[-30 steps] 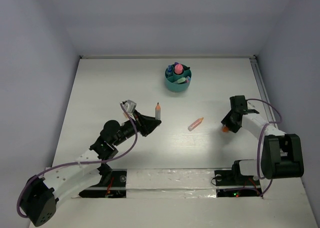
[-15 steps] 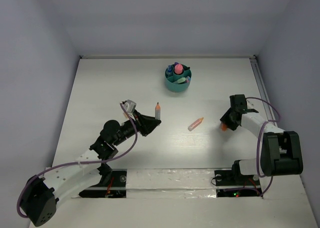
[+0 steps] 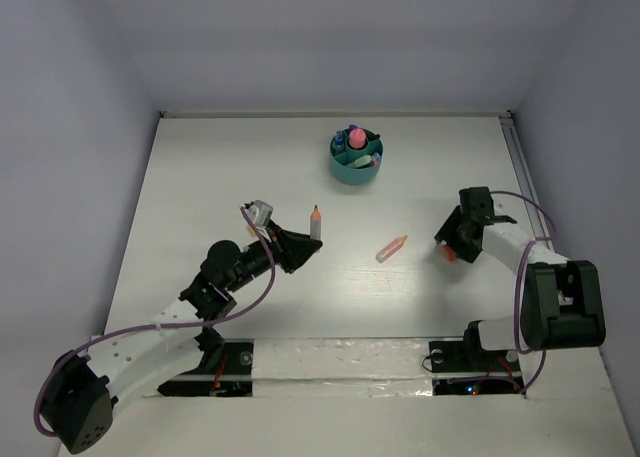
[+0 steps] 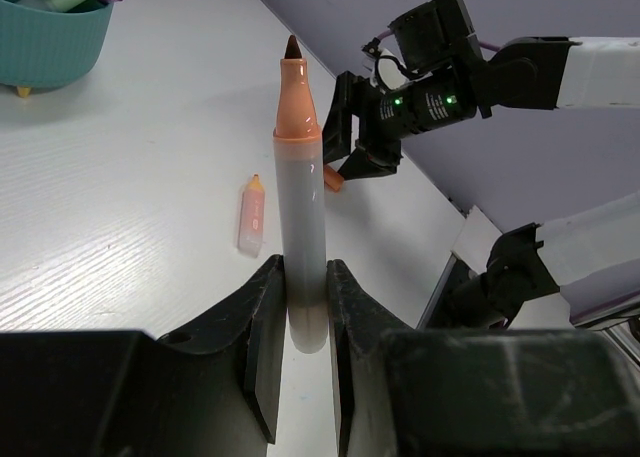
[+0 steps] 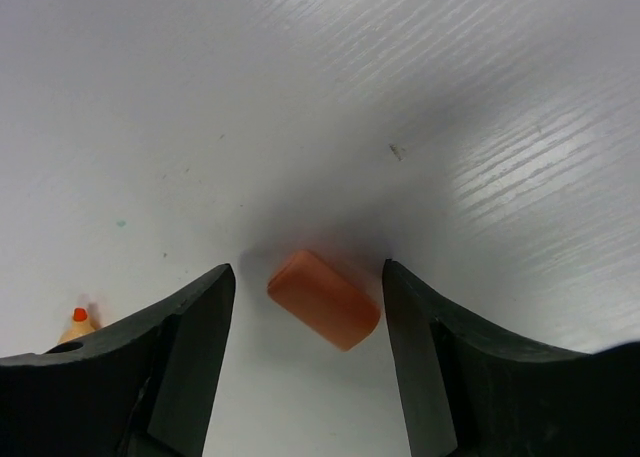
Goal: Sort the stationery into containers
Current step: Close the pen cap on the pen.
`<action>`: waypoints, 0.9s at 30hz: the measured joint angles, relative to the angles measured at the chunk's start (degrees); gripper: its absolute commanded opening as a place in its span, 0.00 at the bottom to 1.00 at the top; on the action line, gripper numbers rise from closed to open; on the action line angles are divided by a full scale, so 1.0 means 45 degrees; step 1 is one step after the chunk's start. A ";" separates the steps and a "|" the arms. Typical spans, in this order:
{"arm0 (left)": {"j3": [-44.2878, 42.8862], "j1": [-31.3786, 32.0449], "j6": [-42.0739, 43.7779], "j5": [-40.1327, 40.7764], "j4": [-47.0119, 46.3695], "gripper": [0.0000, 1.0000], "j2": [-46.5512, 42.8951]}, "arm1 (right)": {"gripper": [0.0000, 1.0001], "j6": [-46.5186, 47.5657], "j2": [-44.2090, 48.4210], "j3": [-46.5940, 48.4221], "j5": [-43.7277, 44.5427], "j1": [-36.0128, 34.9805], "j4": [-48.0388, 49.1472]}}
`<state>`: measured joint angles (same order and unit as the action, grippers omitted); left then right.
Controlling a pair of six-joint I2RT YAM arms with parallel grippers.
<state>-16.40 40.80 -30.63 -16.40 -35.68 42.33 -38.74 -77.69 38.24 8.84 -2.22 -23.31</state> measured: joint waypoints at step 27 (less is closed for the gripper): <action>0.0000 0.0000 0.0034 -0.0005 0.0005 0.00 0.0058 | 0.55 0.3385 -0.1938 0.1948 -0.1098 0.0000 -0.0962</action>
<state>-16.40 40.80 -30.48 -16.43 -35.66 42.59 -23.51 -86.41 47.00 3.90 -2.22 -27.64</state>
